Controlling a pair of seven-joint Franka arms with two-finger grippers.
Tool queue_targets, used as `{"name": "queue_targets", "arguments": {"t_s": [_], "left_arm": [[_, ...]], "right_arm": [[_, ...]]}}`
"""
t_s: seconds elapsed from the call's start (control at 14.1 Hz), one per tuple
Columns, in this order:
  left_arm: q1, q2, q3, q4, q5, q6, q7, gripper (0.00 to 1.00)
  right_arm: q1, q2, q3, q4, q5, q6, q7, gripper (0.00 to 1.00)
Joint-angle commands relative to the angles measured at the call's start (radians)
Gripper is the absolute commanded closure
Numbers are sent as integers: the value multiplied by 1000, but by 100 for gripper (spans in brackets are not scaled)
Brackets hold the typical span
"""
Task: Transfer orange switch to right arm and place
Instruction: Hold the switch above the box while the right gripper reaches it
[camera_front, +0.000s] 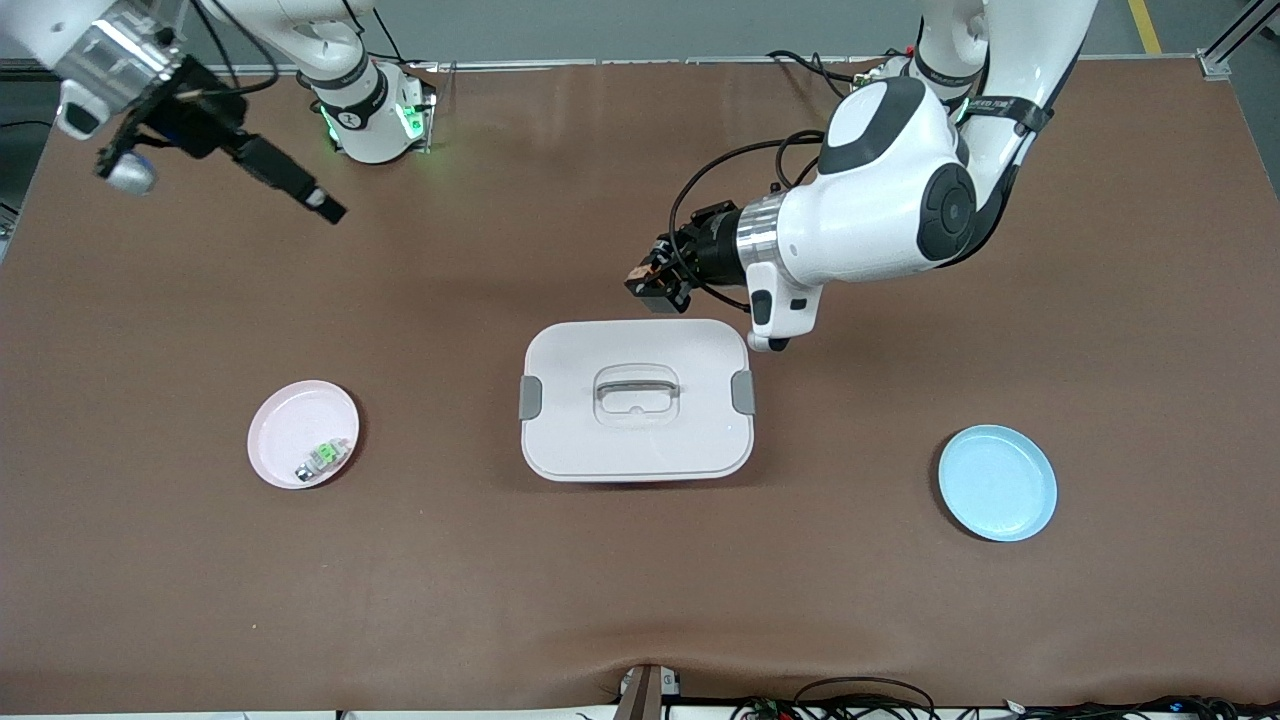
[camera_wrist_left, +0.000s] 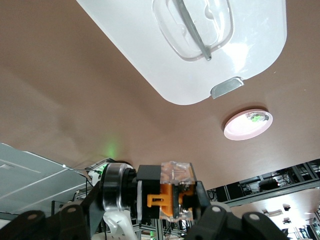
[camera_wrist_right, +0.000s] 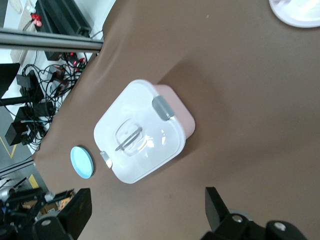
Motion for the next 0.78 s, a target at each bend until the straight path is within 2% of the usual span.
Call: {"name": "queue_targets", "arguments": {"t_s": [0.0,0.21,0.57,0.71], "left_arm": [[-9,16,-1,28,-16,36,-20,100],[-23,59,2,82,-15,44,-19,100],[-23,65,6,91,-11,47,-11,100],[-25,67,6,91,-11,48,-8,100]], "right_arm": [[97,-44,31,-47,29,132,133,0],[132,-29,126,-71,29,283,203,0],[132,78,273,-59,29,451,202,0],[132,139,312,-24,6,495,194,0]]}}
